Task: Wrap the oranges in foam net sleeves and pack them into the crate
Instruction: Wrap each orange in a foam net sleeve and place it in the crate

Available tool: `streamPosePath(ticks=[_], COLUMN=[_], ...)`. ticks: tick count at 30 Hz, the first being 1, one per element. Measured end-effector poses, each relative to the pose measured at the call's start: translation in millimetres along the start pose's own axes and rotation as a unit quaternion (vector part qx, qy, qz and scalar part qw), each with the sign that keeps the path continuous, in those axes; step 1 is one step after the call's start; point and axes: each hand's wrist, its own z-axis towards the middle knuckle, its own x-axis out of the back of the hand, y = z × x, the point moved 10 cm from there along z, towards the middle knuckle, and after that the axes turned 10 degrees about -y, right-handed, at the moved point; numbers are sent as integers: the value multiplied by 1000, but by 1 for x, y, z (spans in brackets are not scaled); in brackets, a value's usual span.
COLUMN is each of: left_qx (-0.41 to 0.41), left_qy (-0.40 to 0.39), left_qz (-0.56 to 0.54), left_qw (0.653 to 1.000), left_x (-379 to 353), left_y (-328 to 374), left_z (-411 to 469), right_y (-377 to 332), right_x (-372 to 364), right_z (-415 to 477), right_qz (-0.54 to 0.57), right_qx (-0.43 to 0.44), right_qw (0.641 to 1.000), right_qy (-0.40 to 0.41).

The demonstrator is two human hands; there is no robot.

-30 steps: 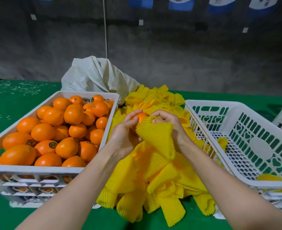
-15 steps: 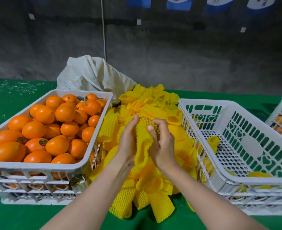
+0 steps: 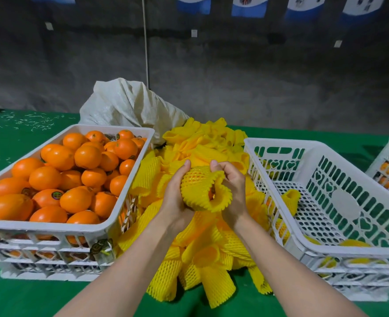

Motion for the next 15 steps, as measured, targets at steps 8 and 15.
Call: streamPosePath(ticks=[8,15], left_qx=[-85,-172], left_qy=[146,230], left_qz=[51,281], left_qw=[984,916], left_x=[20,29], left_y=[19,48], left_z=[-3,-16], right_y=[25,38], right_x=[-10,-25], right_z=[-9,-23], right_qz=[2,-12], right_qx=[-132,-214], right_qw=[989,969], right_qy=[-61,-123])
